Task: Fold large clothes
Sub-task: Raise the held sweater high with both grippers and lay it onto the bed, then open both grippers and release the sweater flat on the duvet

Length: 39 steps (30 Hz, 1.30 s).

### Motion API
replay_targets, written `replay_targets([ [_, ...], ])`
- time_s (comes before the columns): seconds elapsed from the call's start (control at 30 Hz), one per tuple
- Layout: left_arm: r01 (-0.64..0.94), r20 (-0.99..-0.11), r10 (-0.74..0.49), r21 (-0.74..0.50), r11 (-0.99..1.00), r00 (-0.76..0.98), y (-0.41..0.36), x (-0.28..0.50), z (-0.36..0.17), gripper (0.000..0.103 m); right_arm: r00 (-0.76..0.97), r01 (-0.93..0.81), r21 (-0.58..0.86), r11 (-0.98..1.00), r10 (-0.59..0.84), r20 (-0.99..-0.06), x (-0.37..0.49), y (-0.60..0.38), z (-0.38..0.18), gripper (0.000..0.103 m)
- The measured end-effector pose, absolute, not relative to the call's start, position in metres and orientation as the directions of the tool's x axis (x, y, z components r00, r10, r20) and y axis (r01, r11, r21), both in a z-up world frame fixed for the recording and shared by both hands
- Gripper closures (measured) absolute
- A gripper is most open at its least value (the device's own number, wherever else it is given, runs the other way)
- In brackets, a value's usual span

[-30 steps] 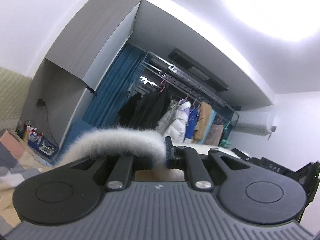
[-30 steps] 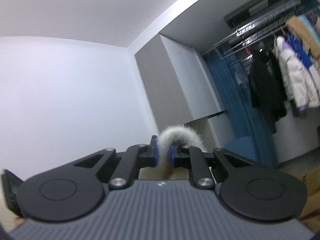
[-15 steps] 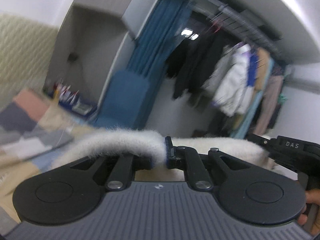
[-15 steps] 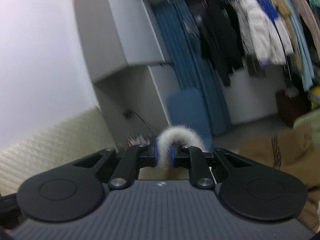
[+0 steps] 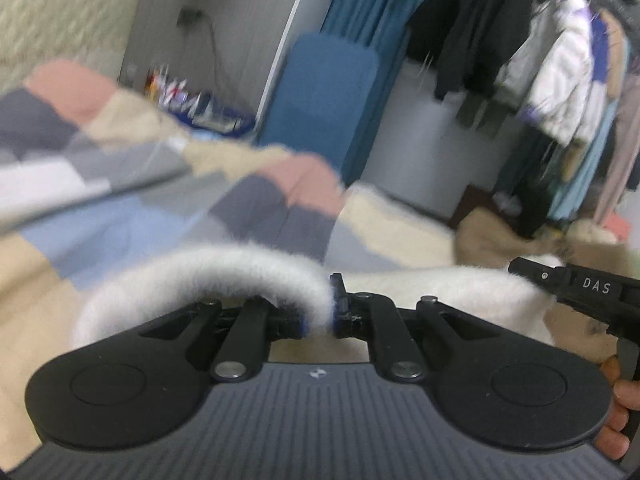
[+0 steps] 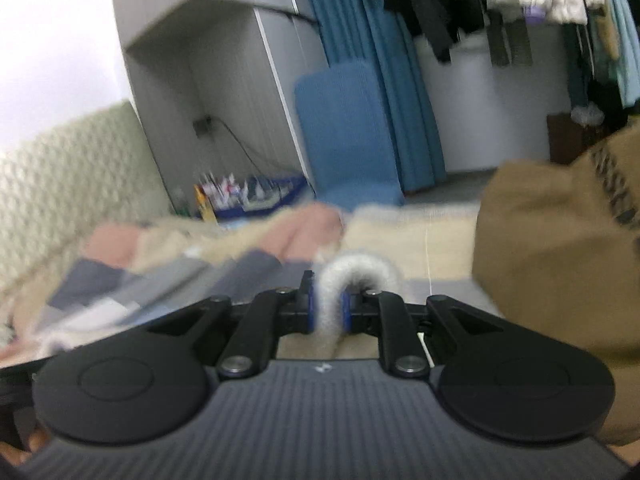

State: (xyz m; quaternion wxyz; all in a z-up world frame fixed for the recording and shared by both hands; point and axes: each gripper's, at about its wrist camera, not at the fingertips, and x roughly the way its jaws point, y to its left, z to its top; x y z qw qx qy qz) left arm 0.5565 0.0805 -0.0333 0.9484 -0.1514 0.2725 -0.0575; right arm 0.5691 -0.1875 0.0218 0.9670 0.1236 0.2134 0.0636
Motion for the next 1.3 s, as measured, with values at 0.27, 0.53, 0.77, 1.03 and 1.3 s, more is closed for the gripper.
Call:
replay_targets([
  [0.27, 0.007, -0.576, -0.176, -0.284, 0.959, 0.798, 0.078, 0.602, -0.107, 0.088, 0.856, -0.049, 0.287, 0.957, 0.188, -0.481, 0.602, -0.190, -0.059, 0.086],
  [0.53, 0.001, -0.631, -0.171, -0.259, 0.966, 0.757, 0.068, 0.558, -0.064, 0.047, 0.845, -0.062, 0.308, 0.949, 0.214, -0.490, 0.590, -0.197, -0.049, 0.075],
  [0.77, 0.042, -0.629, -0.190, -0.242, 0.969, 0.754, 0.050, 0.476, -0.010, 0.047, 0.862, -0.112, 0.275, 0.955, 0.231, -0.452, 0.530, -0.196, -0.001, 0.075],
  [1.03, 0.049, -0.584, -0.171, -0.219, 0.974, 0.794, 0.059, 0.365, 0.043, 0.047, 0.875, -0.152, 0.270, 0.951, 0.256, -0.410, 0.425, -0.198, 0.041, 0.075],
  [1.3, 0.049, -0.566, -0.149, -0.188, 0.981, 0.811, 0.059, 0.248, 0.066, 0.047, 0.892, -0.157, 0.294, 0.943, 0.263, -0.367, 0.323, -0.213, 0.054, 0.074],
])
